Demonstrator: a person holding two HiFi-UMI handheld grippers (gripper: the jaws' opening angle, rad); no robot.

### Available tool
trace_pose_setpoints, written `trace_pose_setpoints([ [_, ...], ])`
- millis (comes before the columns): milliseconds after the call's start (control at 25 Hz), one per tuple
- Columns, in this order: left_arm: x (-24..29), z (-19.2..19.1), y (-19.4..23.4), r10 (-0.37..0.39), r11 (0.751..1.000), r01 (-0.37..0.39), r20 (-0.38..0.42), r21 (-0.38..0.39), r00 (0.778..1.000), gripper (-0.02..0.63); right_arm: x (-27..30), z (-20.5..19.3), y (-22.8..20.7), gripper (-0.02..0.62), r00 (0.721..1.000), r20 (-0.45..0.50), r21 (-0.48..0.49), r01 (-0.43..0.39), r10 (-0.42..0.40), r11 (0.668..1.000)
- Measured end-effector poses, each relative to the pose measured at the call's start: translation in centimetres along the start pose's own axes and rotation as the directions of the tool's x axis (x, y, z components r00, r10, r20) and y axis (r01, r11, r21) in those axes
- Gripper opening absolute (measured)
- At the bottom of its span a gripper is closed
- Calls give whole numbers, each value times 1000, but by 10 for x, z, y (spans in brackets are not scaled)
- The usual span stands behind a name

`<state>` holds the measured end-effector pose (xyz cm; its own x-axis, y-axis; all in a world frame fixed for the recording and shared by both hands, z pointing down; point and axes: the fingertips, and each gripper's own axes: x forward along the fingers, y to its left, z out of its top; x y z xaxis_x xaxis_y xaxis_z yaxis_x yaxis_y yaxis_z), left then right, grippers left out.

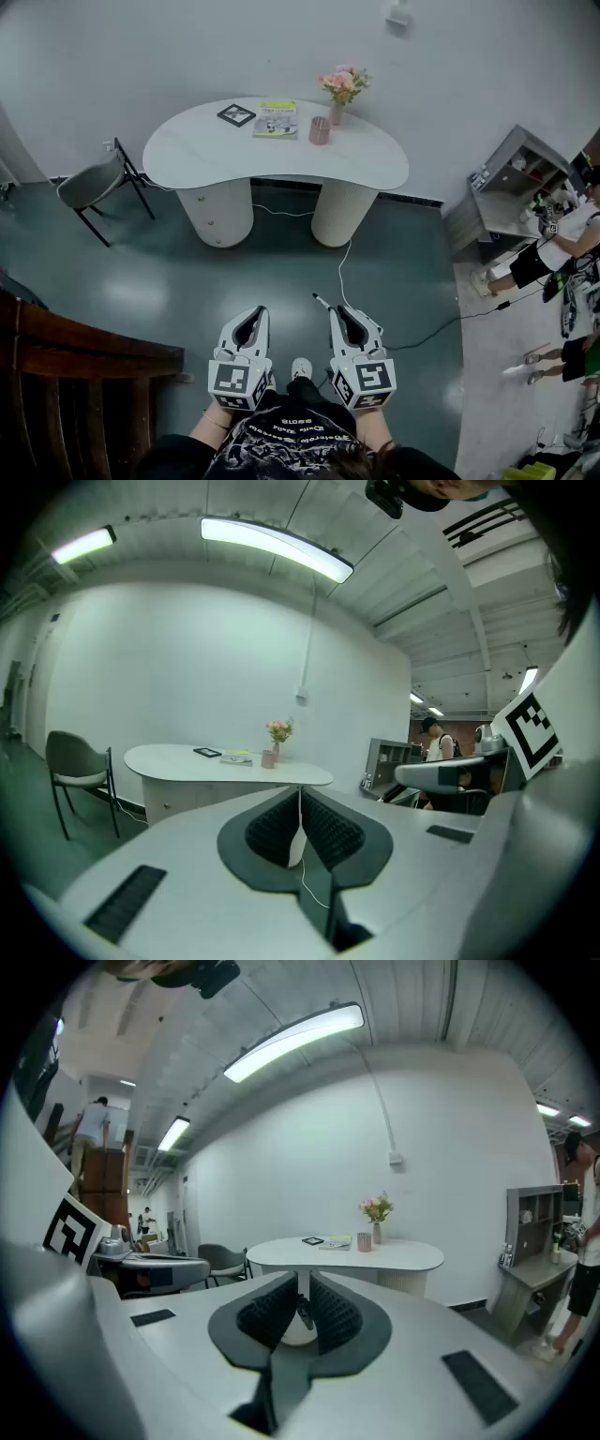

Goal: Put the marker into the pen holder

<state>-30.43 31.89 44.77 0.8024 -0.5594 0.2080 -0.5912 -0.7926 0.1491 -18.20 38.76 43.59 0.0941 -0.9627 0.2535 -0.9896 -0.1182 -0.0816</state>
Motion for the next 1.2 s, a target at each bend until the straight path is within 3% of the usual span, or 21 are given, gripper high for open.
trace_pose_setpoints([
  [680,-3,-13,41,-19,1000,19,-23,6,1000,26,21,0,25,63,998,41,46,44,-45,998],
  [1200,87,-3,44,40,999,-40,-15,7,999,27,99,10,-50,64,999,44,13,-22,21,1000],
])
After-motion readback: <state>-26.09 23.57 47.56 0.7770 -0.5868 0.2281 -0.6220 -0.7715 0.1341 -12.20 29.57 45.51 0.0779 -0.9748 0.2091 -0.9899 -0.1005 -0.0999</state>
